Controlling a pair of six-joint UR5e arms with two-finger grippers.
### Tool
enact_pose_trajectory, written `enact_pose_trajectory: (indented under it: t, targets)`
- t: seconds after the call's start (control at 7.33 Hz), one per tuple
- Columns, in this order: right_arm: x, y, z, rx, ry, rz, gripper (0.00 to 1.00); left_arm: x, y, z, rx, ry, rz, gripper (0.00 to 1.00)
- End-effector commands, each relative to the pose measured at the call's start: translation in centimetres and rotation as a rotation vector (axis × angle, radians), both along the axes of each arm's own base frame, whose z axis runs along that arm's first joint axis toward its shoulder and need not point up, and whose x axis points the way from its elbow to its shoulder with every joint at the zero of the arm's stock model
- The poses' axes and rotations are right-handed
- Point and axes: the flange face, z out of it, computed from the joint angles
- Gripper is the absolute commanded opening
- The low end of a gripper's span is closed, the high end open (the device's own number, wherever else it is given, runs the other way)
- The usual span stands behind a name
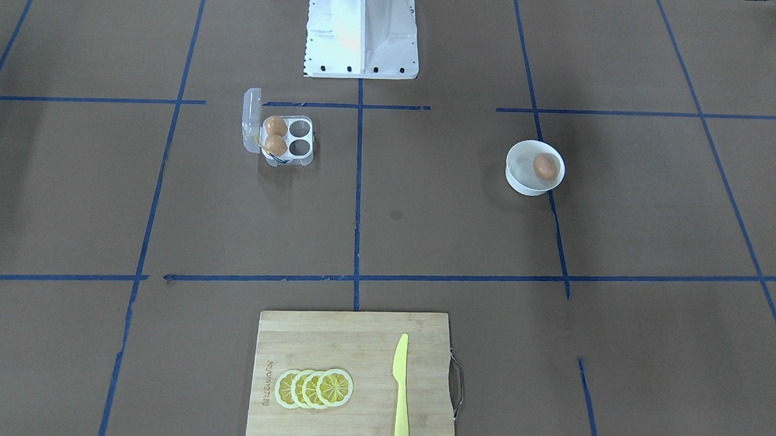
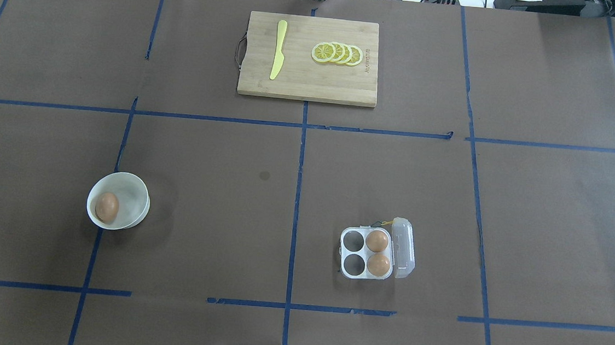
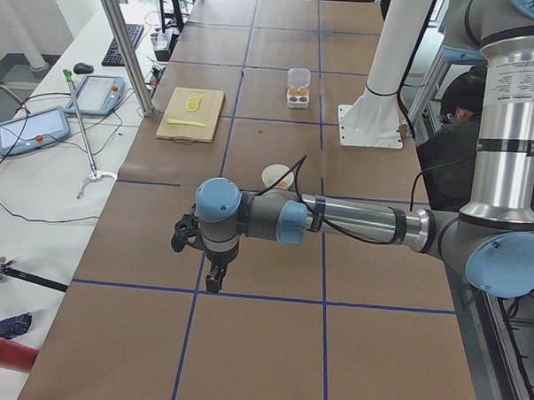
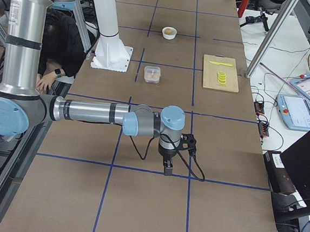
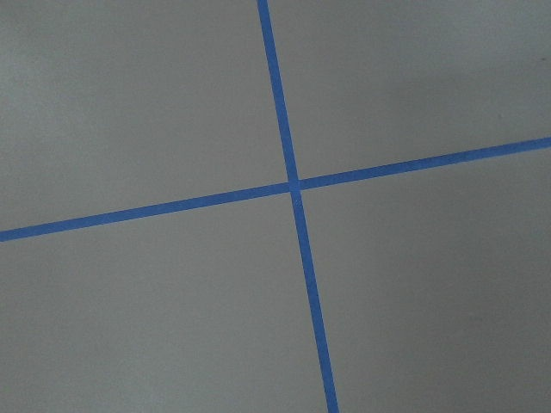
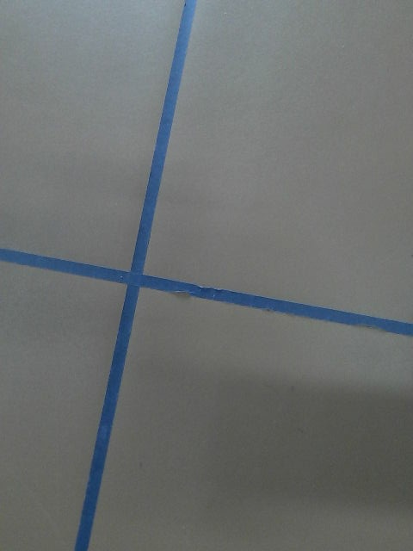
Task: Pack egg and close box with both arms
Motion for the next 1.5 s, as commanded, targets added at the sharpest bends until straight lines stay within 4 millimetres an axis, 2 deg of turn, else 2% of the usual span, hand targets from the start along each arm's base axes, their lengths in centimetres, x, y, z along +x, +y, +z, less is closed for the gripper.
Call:
enact_pose_trajectory:
  t: [0.0,0.27,0.82,0.95,1.09,1.23,1.36]
  targets:
    - [0.0,0.0,0.0,0.0,0.0,0.001,1.0,-0.1,0.6,0.7,-0.009,-0.005,0.002,1.0]
    - [0.0,0.0,-0.3,0.005,-0.003,0.0,1.0,-0.1,0.7,1.2,-0.027,0.001,-0.003,1.0]
    - [-1.1,-0.2,-0.7,0.005,-0.021,-0.014,1.0,-0.2,-0.8,-0.8,0.062,-0.021,0.005,1.0]
    - [-1.3,-0.1,-1.1,0.004,-0.046,-0.015,1.0,-0.1,-0.8,0.0,0.082,-0.019,0.006,1.0]
    - [-1.4,-0.3,-2.0,0.019,-0.06,-0.014,1.0,-0.2,-0.9,-1.2,0.116,-0.021,0.004,1.0]
    - [-1.4,-0.6,-3.0,0.041,-0.062,-0.015,1.0,-0.2,-2.0,-2.3,0.191,-0.027,-0.004,1.0]
    - [-1.4,-0.6,-3.2,0.043,-0.06,-0.015,1.0,-0.1,-3.6,-5.9,0.413,-0.029,-0.005,1.0]
